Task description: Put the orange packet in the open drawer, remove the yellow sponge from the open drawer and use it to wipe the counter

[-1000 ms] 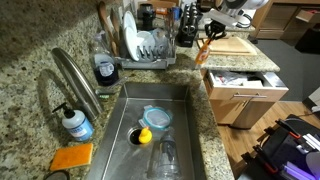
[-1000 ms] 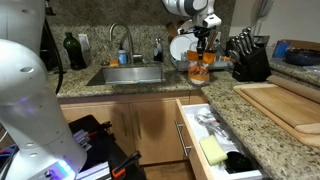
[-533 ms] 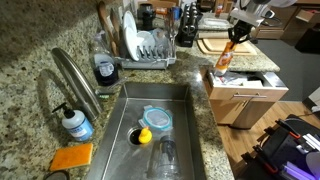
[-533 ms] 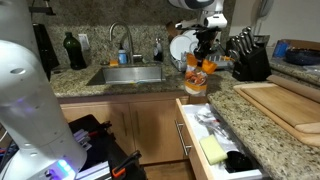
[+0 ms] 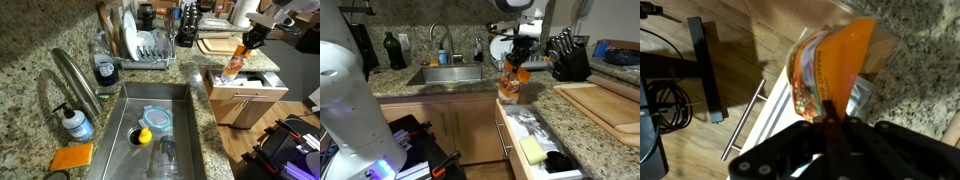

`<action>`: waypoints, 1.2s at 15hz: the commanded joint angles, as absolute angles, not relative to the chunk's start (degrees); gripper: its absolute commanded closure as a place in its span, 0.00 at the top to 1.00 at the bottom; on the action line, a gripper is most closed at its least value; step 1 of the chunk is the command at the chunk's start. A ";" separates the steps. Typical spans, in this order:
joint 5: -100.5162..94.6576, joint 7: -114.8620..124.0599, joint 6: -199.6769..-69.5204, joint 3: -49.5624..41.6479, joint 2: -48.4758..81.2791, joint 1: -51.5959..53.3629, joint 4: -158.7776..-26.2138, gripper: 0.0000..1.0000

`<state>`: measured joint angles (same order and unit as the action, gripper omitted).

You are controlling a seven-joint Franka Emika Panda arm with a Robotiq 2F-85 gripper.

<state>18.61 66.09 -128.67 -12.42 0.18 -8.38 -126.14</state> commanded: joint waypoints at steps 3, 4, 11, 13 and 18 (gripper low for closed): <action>19.82 70.33 -135.04 -13.92 1.36 -11.80 -130.41 0.01; 19.37 71.35 -135.58 -14.17 2.03 -12.09 -130.50 0.01; 8.72 82.69 -131.66 -15.42 12.98 -11.36 -122.40 0.01; 1.62 88.13 -126.27 -15.61 16.91 -9.75 -116.79 0.01; -4.53 91.88 -119.57 -14.30 22.36 -6.95 -106.35 0.01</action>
<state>-3.28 91.42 -122.37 -14.93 18.58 -7.84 -112.61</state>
